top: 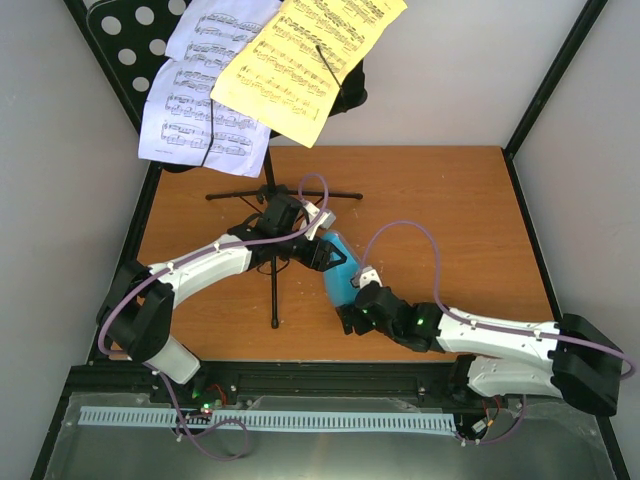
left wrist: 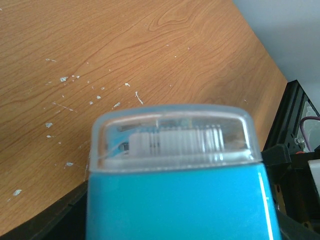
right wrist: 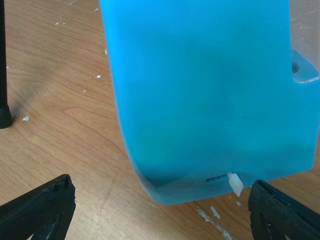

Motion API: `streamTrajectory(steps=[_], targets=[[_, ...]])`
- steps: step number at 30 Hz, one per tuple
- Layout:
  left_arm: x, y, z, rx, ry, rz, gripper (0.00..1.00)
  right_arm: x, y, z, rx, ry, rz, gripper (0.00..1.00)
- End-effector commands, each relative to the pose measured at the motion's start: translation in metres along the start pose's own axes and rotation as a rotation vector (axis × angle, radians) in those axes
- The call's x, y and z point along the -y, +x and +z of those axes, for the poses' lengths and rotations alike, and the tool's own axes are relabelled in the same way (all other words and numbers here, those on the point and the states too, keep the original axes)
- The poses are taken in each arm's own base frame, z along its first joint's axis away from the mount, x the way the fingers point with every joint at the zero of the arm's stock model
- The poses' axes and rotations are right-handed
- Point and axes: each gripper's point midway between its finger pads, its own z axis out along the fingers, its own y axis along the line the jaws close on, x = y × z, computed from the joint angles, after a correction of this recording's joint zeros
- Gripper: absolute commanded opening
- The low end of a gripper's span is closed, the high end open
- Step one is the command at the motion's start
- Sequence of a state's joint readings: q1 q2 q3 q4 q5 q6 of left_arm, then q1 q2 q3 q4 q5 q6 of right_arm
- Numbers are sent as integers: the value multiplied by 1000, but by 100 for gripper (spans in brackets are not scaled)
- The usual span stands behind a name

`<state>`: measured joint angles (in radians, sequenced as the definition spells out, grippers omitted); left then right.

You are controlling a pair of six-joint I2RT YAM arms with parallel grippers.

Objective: Pack up the instrument practice props

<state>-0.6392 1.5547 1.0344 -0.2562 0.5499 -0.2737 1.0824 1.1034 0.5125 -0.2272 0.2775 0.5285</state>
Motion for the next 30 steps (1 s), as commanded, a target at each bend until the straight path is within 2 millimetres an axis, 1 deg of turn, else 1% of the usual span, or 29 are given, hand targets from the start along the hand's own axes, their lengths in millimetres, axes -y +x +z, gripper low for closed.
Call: streamTrajectory(steps=[1, 5, 9, 13, 17, 24, 26, 30], targets=[[-5, -8, -5, 30, -20, 32, 55, -3, -18, 2, 68, 35, 7, 93], [-4, -8, -4, 31, -17, 33, 55, 1, -14, 7, 60, 61, 7, 95], [-4, -8, -4, 30, -17, 33, 55, 1, -12, 11, 58, 68, 4, 94], [-5, -6, -2, 24, -15, 28, 55, 0, -12, 13, 63, 74, 4, 91], [-6, -5, 0, 18, -11, 23, 55, 0, -11, 16, 60, 86, 1, 86], [-6, -4, 1, 13, -8, 21, 55, 4, -6, 21, 53, 121, 3, 69], [-6, -3, 1, 11, -7, 20, 55, 3, -6, 22, 54, 123, 2, 63], [-6, -2, 2, 7, -3, 18, 55, 4, -7, 23, 56, 135, 2, 46]])
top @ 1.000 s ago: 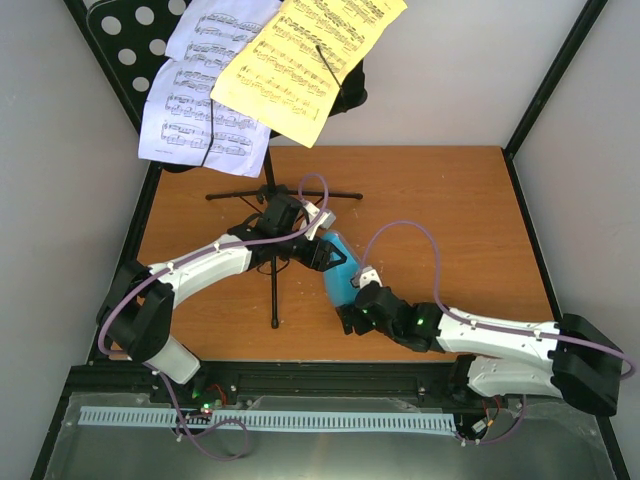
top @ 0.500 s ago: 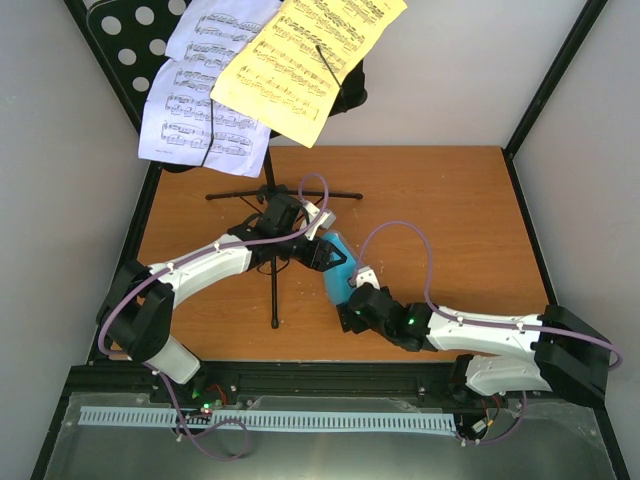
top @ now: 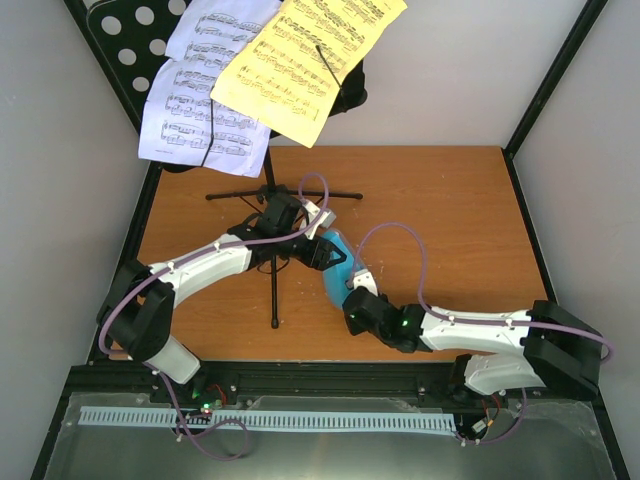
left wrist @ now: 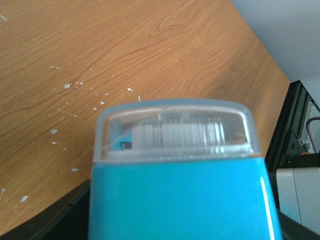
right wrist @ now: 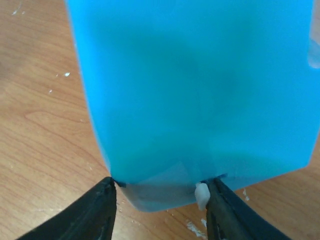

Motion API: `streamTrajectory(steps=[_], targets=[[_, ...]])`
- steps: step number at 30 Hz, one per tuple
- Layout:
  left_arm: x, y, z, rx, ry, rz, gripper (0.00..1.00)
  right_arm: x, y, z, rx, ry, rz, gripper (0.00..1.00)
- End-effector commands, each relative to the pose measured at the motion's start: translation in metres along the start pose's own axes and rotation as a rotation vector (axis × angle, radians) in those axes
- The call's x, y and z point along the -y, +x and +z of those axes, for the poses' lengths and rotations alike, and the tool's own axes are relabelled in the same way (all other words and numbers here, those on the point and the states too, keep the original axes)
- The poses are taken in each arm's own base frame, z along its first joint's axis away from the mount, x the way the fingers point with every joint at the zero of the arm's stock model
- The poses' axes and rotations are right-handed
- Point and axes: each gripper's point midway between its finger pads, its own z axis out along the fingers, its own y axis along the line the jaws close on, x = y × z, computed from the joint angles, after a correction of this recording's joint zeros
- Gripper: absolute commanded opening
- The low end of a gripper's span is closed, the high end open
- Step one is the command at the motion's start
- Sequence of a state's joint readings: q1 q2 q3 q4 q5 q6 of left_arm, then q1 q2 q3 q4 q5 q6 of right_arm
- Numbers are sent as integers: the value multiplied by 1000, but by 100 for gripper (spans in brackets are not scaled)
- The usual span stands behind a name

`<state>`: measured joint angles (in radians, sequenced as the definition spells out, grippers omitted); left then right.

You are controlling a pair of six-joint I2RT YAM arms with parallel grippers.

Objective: Pack up the instrument practice props

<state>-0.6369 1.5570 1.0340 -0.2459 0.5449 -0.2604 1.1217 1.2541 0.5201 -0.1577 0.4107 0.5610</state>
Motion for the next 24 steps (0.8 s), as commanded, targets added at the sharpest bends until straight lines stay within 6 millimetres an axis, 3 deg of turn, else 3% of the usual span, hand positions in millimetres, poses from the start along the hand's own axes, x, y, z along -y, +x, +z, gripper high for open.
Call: streamTrajectory(steps=[1, 6, 10, 12, 15, 17, 20, 24], targets=[[-5, 0, 2, -2, 2, 3, 55, -4, -16, 0, 52, 17, 26, 42], [-5, 0, 3, -4, 1, 0, 55, -2, -15, 2, 46, 30, 23, 30], [-5, 1, 4, -7, 3, 4, 55, -1, -16, 0, 52, 32, 27, 32], [-4, 1, 4, -6, 10, 13, 55, 0, -18, -4, 60, 30, 28, 40], [1, 0, 3, -5, 38, 47, 52, 4, -25, -15, 86, 29, 28, 69], [8, 0, 2, -1, 71, 82, 51, 9, -31, -26, 120, 28, 29, 81], [20, 0, 0, 1, 109, 153, 51, 14, -49, -52, 217, -25, 35, 92], [41, 10, 4, -27, 134, 292, 51, 21, -72, -78, 315, -142, 44, 99]])
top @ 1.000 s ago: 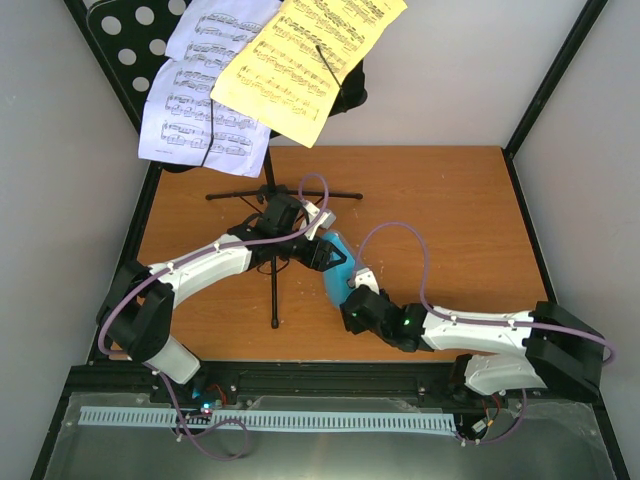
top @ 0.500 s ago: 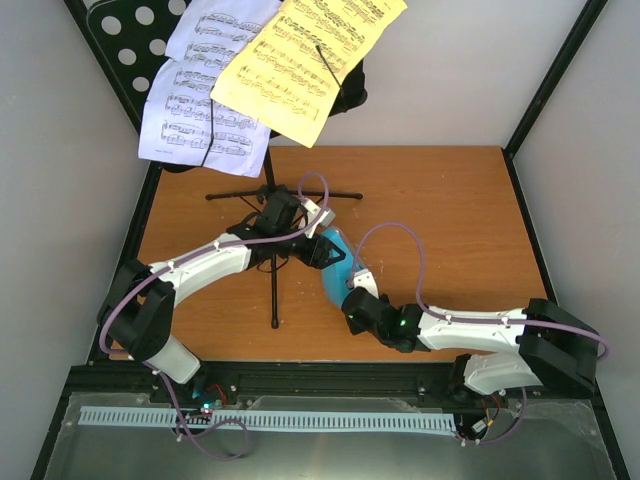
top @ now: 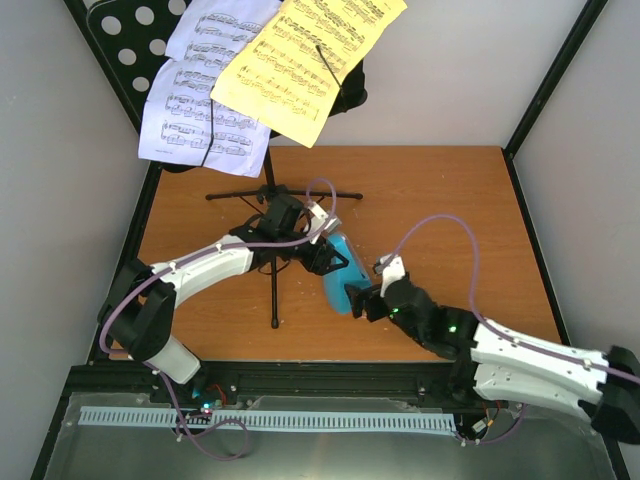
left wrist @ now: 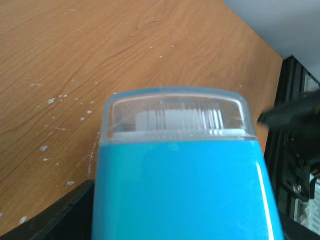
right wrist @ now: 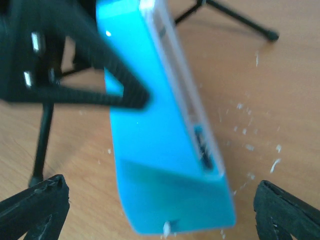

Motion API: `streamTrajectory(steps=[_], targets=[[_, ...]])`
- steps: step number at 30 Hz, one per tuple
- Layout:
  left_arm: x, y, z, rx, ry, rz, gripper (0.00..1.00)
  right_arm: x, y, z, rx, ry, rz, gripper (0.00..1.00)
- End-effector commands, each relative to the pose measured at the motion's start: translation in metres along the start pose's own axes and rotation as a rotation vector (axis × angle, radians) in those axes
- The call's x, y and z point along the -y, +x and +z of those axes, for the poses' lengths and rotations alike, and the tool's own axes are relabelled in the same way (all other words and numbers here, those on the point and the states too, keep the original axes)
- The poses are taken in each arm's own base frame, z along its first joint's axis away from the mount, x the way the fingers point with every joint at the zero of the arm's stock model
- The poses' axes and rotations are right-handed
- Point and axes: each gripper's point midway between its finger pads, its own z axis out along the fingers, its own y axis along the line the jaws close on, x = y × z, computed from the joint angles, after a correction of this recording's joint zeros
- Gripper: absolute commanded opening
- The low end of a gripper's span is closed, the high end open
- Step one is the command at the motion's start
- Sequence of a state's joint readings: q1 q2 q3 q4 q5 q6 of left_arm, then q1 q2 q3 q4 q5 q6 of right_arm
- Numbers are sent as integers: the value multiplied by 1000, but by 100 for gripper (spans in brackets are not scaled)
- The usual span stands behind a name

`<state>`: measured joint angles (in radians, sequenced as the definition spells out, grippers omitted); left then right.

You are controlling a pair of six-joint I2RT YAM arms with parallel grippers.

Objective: Pack up the instrument practice props

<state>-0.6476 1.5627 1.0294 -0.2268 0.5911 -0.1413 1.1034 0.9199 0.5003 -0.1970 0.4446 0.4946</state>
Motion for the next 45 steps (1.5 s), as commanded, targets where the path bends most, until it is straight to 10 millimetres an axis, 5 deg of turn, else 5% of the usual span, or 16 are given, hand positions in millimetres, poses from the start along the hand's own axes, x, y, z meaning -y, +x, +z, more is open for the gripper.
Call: streamTrajectory(steps=[1, 8, 17, 28, 32, 38, 42, 45], targets=[[38, 8, 5, -36, 87, 196, 51, 14, -27, -17, 90, -80, 11, 100], [55, 22, 7, -48, 76, 350, 52, 43, -56, -31, 183, -176, 136, 100], [64, 36, 11, -88, 70, 421, 66, 20, -57, -38, 217, -364, 130, 100], [77, 19, -5, -41, 74, 440, 95, 10, -78, -48, 248, -434, 65, 100], [83, 1, -30, 51, 12, 490, 99, -3, -86, -50, 250, -515, -1, 100], [56, -40, -91, 240, -155, 441, 100, -29, -101, -47, 218, -652, -124, 100], [46, -61, -129, 363, -215, 417, 99, -38, -95, -29, 145, -715, -164, 100], [26, -65, -138, 385, -323, 364, 99, -43, -83, -16, 56, -765, -160, 100]])
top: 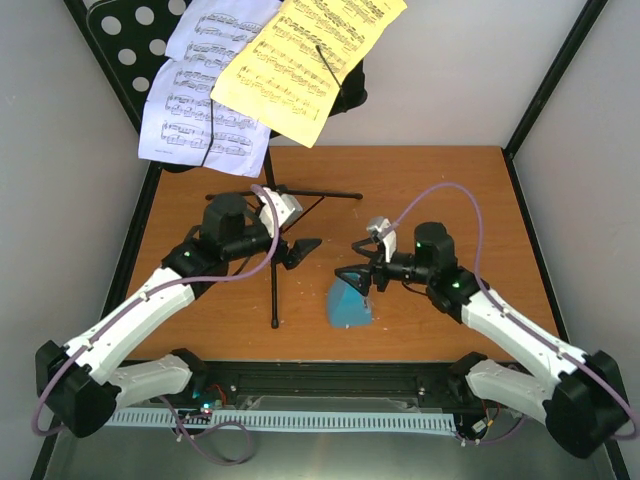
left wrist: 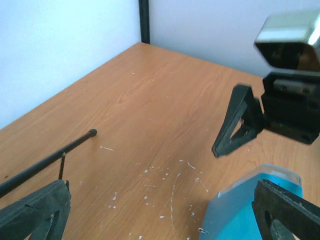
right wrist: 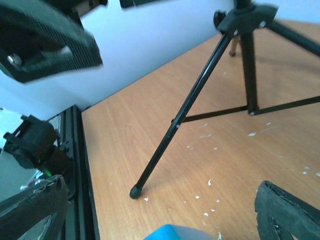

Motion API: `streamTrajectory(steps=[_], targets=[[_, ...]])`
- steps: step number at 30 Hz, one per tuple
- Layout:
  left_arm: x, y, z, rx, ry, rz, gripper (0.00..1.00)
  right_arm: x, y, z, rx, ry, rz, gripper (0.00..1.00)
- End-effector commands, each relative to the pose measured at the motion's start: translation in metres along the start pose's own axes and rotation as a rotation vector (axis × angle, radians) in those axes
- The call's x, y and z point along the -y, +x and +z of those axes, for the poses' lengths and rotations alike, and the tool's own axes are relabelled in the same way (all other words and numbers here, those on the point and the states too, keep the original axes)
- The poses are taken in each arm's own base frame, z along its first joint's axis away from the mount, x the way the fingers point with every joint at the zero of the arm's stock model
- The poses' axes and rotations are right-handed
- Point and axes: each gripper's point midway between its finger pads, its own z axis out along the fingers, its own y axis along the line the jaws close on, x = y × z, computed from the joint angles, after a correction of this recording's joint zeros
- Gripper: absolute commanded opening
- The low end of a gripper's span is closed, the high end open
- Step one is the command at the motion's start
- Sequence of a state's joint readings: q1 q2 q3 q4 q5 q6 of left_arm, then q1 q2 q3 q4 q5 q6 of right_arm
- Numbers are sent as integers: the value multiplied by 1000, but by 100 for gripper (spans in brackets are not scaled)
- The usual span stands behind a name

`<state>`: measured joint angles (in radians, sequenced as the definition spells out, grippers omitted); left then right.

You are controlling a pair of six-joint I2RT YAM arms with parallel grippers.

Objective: Pack up the instrument practice props

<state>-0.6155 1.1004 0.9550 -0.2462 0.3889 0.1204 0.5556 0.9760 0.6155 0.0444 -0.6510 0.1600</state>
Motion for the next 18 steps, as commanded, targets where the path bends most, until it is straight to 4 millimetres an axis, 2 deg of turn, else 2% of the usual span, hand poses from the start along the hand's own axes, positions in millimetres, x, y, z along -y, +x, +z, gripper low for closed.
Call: streamTrajectory(steps=[1, 4, 11, 18], targets=[[-26, -2, -6, 17, -139, -53, 99, -10, 10, 12, -73, -130, -19, 100], [-38, 3, -3, -6, -196, -79, 99, -13, 20, 13, -90, -161, -10, 100], [-44, 7, 0, -23, -227, -105, 100, -9, 47, 8, -125, -139, 0, 100], [-46, 8, -1, -24, -239, -110, 99, 5, 65, 12, -142, -76, 32, 95]])
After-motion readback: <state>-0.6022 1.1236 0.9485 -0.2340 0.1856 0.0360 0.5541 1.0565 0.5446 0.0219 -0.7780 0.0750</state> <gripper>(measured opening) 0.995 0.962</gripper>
